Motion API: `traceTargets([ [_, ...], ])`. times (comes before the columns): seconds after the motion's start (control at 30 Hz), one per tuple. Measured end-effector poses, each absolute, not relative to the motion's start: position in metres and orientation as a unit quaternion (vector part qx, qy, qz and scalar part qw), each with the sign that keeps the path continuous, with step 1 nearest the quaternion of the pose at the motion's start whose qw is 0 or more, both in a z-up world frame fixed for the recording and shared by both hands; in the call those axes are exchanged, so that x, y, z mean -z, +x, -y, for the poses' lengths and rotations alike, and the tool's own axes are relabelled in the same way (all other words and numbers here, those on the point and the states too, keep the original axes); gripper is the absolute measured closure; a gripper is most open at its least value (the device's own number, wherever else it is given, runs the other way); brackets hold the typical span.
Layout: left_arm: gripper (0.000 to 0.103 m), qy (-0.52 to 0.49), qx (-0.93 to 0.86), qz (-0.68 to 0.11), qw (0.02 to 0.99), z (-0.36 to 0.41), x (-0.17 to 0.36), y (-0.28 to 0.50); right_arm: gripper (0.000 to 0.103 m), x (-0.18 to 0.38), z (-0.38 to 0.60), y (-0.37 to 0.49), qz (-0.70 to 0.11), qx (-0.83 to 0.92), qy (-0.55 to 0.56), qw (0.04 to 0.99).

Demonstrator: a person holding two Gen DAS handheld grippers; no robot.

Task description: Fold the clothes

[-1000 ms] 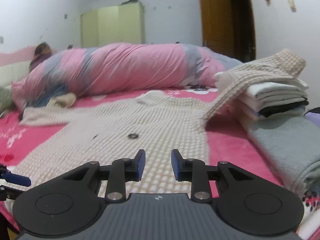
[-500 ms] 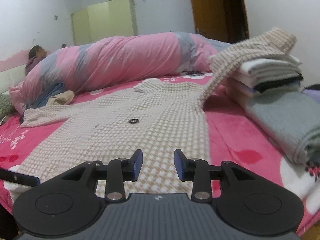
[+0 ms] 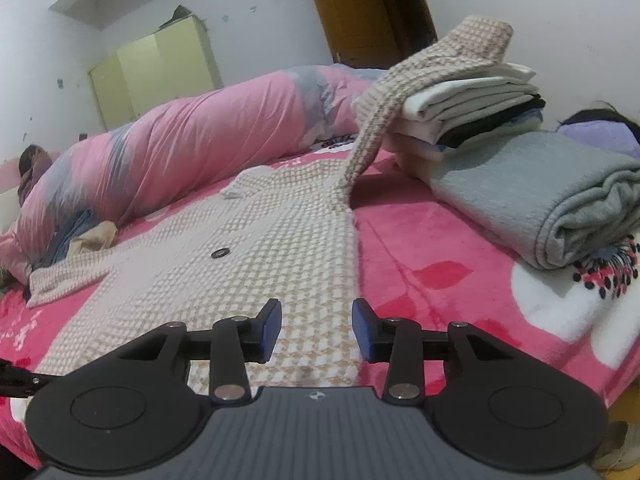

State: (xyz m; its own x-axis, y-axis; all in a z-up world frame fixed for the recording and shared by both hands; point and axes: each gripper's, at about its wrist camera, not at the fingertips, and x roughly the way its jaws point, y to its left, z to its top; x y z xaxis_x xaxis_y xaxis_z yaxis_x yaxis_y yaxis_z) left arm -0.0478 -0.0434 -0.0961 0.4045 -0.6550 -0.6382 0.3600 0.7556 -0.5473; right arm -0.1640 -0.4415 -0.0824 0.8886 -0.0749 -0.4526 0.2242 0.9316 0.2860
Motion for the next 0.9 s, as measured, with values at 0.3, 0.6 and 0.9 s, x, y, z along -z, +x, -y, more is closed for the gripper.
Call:
traceTargets([
  [0.3,0.102,-0.139,0.304,-0.479,0.812,0.047,0.117,-0.044,0.061,0.086,0.443,-0.159,-0.225,0.081,0.17,0.956],
  [0.6,0.073,-0.128,0.327,-0.436,0.828,0.024,0.091,-0.044,0.061,0.075,0.442,-0.139,-0.224,0.084,0.139,0.961],
  [0.9,0.07,-0.116,0.365,-0.355,0.853,0.055,0.064,0.022,0.062,0.018,0.426,-0.029,-0.21,0.007,0.091,0.973],
])
